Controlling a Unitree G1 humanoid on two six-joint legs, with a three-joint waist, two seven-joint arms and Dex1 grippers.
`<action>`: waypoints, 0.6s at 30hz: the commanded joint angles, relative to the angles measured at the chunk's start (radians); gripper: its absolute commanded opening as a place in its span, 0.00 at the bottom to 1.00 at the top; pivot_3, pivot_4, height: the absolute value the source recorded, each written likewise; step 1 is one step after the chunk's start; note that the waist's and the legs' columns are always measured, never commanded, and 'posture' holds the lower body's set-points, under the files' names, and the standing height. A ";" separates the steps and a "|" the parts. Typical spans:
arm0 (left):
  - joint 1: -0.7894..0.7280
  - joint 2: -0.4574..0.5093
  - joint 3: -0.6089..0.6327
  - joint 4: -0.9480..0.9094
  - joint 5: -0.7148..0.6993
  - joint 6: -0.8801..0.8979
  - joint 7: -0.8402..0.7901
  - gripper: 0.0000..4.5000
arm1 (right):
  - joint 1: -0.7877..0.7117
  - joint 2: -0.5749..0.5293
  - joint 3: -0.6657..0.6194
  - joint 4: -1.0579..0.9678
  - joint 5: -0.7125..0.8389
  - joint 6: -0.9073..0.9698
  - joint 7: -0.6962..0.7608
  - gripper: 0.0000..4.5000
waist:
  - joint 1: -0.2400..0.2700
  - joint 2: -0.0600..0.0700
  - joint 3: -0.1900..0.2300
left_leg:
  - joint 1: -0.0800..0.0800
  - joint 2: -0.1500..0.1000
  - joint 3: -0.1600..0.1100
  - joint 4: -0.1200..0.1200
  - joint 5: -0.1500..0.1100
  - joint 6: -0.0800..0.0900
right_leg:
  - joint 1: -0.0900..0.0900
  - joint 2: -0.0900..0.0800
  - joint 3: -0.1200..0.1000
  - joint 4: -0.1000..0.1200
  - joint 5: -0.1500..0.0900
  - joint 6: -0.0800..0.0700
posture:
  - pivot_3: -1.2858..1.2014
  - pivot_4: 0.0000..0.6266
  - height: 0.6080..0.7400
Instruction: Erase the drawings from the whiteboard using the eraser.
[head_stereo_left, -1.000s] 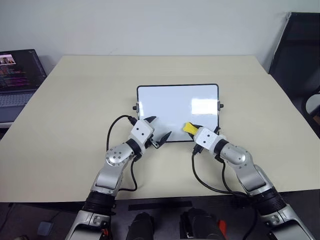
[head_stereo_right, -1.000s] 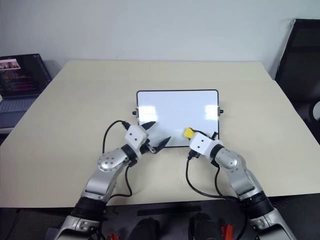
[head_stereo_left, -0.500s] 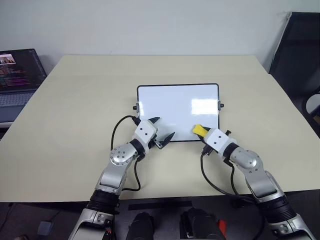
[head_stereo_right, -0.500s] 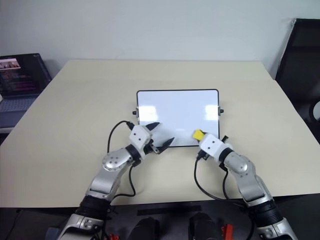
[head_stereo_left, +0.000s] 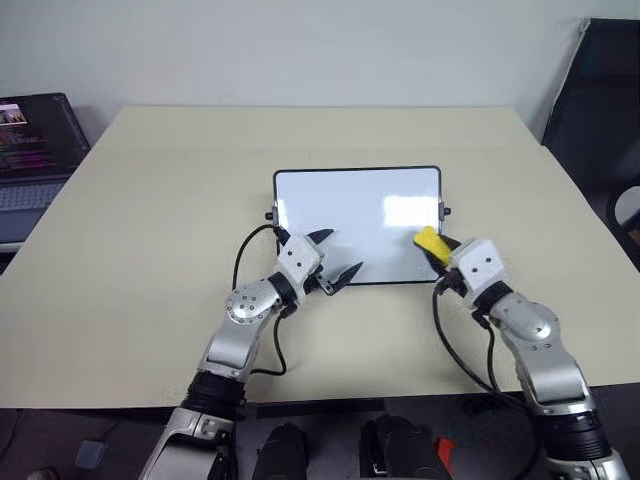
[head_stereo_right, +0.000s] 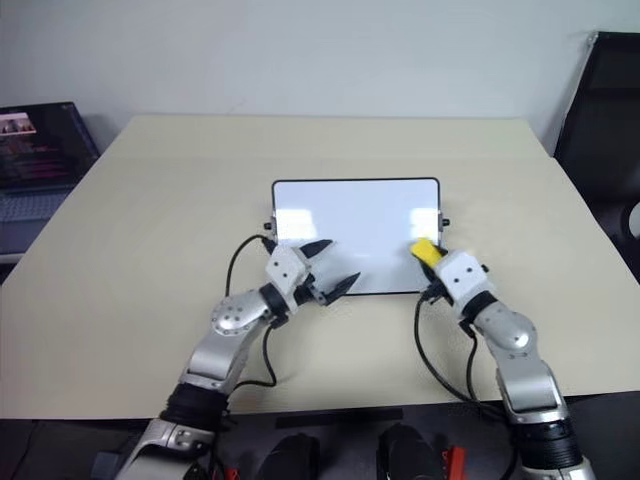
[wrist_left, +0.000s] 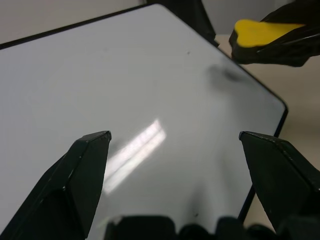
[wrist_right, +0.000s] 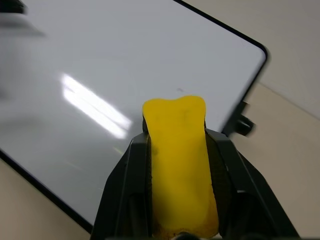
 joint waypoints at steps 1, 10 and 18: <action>-0.030 -0.030 -0.065 -0.044 -0.123 0.017 -0.181 1.00 | 0.030 -0.035 -0.149 -0.070 0.051 0.154 -0.028 0.25 | 0.002 0.000 0.000 | 0.000 0.000 0.000 0.000 0.000 0.000 | 0.000 0.000 0.000 0.000 0.000 0.000 | 0.52 0.24 1.00; -0.079 -0.010 -0.125 0.036 -0.124 -0.002 -0.360 1.00 | 0.020 -0.065 -0.251 -0.045 0.123 0.365 -0.031 0.25 | -0.014 0.001 0.000 | 0.004 0.002 0.001 0.000 0.000 0.001 | 0.001 0.004 0.001 0.003 0.000 -0.001 | 0.52 0.24 1.00; -0.100 -0.001 -0.125 0.081 -0.103 -0.039 -0.401 1.00 | -0.022 -0.024 -0.265 -0.032 0.190 0.486 -0.075 0.25 | -0.011 0.002 0.000 | 0.003 0.001 0.002 0.000 0.000 0.001 | 0.001 0.004 0.001 0.001 0.000 0.000 | 0.52 0.24 1.00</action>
